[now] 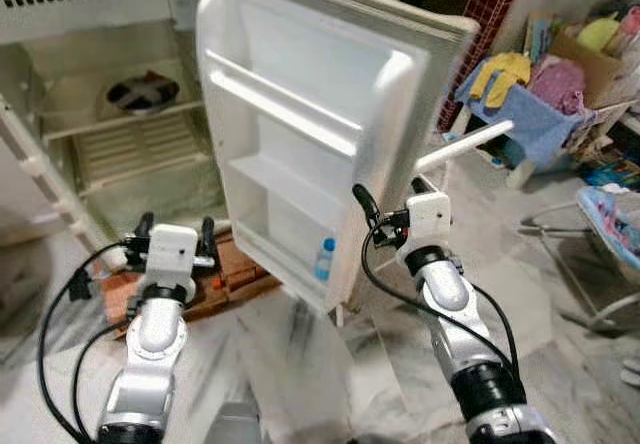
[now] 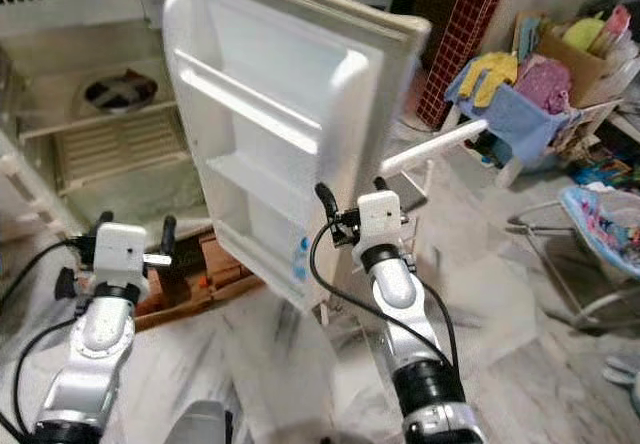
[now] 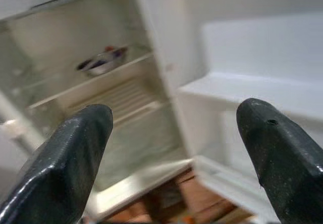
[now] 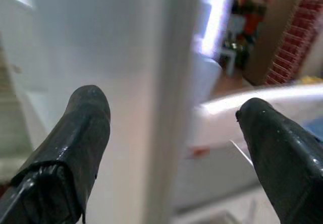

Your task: Restocking fridge

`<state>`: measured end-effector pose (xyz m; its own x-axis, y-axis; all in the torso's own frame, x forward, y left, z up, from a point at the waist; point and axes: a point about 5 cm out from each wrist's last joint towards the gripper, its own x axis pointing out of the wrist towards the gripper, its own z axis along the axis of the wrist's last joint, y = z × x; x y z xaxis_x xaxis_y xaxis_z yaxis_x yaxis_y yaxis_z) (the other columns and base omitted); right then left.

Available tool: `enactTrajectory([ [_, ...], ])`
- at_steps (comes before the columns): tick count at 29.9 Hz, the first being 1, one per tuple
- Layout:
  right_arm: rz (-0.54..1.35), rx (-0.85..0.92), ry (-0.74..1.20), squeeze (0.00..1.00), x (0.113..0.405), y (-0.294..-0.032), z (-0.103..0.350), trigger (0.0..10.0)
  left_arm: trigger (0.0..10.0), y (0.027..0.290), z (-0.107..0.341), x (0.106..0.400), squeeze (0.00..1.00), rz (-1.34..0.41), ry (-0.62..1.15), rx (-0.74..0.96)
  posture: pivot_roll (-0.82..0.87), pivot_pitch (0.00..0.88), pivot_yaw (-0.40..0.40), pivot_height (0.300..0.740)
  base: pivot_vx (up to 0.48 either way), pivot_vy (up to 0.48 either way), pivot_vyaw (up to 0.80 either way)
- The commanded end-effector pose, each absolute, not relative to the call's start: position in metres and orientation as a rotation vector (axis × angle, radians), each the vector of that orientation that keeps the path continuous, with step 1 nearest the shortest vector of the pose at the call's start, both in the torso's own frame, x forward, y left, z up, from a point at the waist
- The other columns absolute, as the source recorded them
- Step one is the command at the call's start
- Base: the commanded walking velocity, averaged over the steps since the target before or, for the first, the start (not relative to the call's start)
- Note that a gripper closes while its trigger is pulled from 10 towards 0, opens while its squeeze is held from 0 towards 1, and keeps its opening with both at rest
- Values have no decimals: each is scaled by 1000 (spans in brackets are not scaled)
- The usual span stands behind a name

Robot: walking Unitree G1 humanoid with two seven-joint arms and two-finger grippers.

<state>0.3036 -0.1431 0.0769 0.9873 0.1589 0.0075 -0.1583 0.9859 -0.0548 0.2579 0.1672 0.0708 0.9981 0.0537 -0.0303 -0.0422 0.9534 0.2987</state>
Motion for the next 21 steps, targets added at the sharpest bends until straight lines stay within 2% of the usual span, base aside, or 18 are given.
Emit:
enactTrajectory([
  [1,170,-52,-18,0,308,-141,81,10000,10000,174,72,260,0,58,42,326,178,0,-53,740,0,-311,0],
  [8,172,-58,-8,0,307,-143,78,10000,10000,179,70,256,0,79,51,327,187,0,-63,740,0,-312,0],
  [14,94,-90,20,0,312,-142,74,10000,10000,175,68,253,0,78,55,321,190,0,-74,740,0,-302,0],
  [16,177,-57,31,0,312,-137,73,10000,10000,174,68,252,0,80,56,311,191,0,-78,740,0,0,0],
  [21,175,-33,46,0,312,-142,71,10000,10000,168,62,249,0,61,68,264,210,0,-119,740,0,0,0],
])
